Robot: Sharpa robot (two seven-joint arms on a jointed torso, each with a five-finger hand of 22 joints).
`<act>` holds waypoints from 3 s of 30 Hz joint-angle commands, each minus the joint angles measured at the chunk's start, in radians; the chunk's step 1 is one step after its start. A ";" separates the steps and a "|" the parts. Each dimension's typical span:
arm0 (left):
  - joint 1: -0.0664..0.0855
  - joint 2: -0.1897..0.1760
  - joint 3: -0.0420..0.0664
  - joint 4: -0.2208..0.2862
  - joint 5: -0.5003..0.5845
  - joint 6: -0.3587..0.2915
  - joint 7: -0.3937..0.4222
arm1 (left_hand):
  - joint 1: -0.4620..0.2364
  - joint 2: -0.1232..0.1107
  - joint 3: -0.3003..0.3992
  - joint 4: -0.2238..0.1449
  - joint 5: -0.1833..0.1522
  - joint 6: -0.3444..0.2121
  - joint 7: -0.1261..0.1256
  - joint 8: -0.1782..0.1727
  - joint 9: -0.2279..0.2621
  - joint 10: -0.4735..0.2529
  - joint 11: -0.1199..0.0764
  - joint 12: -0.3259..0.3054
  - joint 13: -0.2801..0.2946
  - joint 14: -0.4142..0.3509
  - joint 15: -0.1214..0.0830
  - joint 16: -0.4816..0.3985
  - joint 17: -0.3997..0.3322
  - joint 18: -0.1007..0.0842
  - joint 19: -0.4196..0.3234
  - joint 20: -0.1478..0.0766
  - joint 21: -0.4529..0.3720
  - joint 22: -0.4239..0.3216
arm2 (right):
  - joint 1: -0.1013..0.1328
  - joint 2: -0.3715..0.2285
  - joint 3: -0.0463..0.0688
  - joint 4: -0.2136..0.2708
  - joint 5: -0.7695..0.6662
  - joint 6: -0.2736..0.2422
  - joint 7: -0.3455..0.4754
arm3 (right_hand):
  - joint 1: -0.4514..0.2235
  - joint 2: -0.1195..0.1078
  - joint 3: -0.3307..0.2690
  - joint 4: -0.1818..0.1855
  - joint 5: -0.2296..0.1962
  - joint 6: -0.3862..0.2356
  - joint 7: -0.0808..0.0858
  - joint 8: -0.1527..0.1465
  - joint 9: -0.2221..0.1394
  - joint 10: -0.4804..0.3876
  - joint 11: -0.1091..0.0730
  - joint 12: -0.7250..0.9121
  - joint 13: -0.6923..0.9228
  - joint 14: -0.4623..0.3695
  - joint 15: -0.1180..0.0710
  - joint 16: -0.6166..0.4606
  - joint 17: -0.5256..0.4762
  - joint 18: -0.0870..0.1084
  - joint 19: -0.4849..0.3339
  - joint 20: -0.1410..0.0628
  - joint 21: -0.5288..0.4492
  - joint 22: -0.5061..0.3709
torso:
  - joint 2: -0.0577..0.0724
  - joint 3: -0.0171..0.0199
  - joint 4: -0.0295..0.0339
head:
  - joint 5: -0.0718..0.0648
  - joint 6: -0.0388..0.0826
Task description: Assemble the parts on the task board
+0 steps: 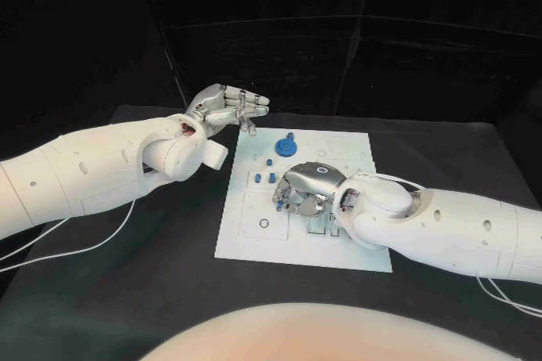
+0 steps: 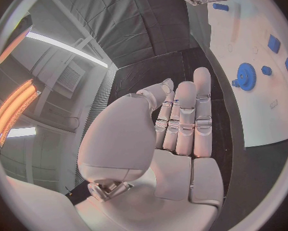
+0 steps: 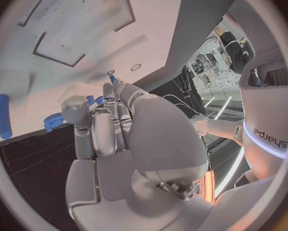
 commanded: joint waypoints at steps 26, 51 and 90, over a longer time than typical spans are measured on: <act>0.002 0.001 0.001 0.001 0.004 0.015 -0.003 | 0.001 0.004 -0.003 -0.007 0.002 0.000 0.006 0.004 -0.001 -0.011 -0.001 0.007 -0.002 -0.010 0.001 -0.002 -0.003 0.012 -0.009 -0.001 -0.005 -0.001 | -0.005 0.015 0.000 -0.023 0.002 0.026 0.017 | -0.015 0.000 0.006 0.001 0.007 0.007 0.003 0.005 0.001 0.008 0.001 -0.004 -0.001 0.048 -0.005 0.005 0.002 -0.017 0.008 -0.001 0.007 0.003 | 0.000 -0.0002 -0.0006 | 0.002 -0.008; 0.002 0.000 0.001 0.002 0.004 0.018 -0.007 | 0.001 0.004 -0.003 -0.007 0.002 0.000 0.006 0.004 -0.001 -0.011 -0.001 0.007 -0.002 -0.010 0.001 -0.002 -0.003 0.012 -0.009 -0.001 -0.005 -0.001 | -0.010 0.026 0.000 -0.035 -0.026 0.053 -0.020 | -0.024 -0.001 0.004 0.004 0.005 0.007 0.003 0.004 0.001 0.008 0.002 -0.006 -0.002 0.047 -0.005 0.002 -0.003 -0.016 0.004 -0.001 0.004 -0.004 | -0.001 -0.0006 0.0003 | 0.002 -0.011; 0.001 -0.002 0.000 -0.004 0.004 0.024 -0.013 | -0.001 0.005 -0.005 -0.007 0.002 -0.002 0.006 0.005 -0.002 -0.017 0.000 0.007 -0.003 -0.011 0.002 -0.002 -0.005 0.012 -0.010 0.000 -0.006 -0.001 | -0.015 -0.110 0.002 0.069 0.042 -0.208 0.051 | -0.080 -0.065 -0.019 0.010 0.050 -0.099 0.030 -0.040 -0.008 -0.137 0.043 -0.052 -0.042 0.030 0.029 -0.028 -0.057 -0.001 -0.048 0.029 -0.046 -0.087 | -0.002 -0.0004 -0.0033 | -0.006 0.002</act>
